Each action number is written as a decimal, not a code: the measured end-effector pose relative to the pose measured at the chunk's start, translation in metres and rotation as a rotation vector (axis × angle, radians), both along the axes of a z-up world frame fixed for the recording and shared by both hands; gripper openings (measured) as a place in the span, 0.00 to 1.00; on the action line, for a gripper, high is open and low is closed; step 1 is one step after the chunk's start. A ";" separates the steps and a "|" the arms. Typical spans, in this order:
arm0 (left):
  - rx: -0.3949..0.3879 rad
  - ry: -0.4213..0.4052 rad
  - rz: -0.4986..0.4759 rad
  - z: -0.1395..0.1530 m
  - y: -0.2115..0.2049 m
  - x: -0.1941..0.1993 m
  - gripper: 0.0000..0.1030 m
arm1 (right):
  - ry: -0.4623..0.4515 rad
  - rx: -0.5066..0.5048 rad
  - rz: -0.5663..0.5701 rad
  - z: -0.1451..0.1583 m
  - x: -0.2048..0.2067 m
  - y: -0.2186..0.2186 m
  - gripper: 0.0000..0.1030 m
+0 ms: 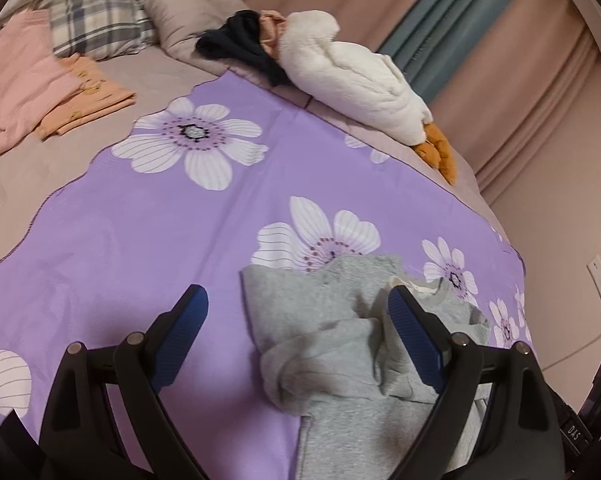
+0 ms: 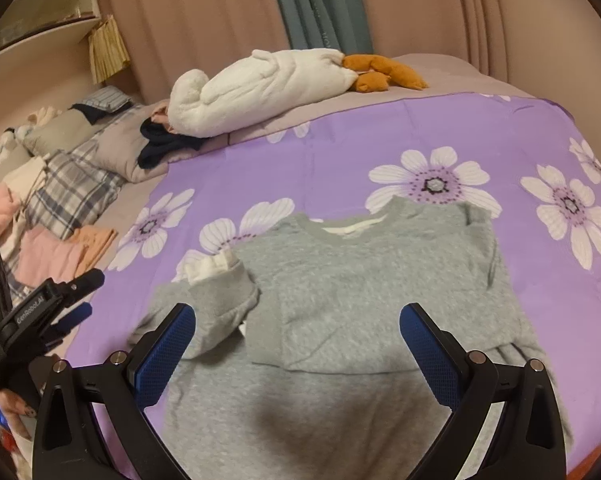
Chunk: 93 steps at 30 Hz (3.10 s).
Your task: Fold small clothes
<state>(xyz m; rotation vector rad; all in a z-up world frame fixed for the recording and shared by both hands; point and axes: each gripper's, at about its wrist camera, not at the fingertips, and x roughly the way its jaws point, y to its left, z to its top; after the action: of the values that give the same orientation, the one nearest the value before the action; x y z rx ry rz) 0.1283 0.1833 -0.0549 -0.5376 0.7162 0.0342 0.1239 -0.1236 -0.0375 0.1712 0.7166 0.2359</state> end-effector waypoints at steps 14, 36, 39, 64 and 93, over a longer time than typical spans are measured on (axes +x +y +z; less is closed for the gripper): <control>0.010 0.071 0.040 -0.012 0.019 0.003 0.88 | 0.062 0.019 0.068 -0.006 0.024 0.022 0.98; 0.058 0.134 0.064 -0.024 0.019 0.009 0.83 | 0.185 -0.108 0.180 -0.045 0.076 0.111 0.75; 0.058 0.138 0.058 -0.025 0.017 0.010 0.82 | 0.228 -0.136 0.191 -0.058 0.084 0.120 0.56; -0.037 0.160 -0.158 -0.044 -0.026 0.031 0.60 | -0.163 -0.014 0.091 0.064 0.079 0.030 0.17; 0.164 0.280 -0.323 -0.094 -0.107 0.056 0.57 | 0.186 0.101 -0.220 -0.071 0.074 -0.113 0.17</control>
<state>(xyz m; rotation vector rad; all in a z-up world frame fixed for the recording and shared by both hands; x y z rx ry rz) 0.1847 0.0760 -0.1491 -0.2571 1.0573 -0.1352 0.1984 -0.2366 -0.1089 0.3693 0.8643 0.0460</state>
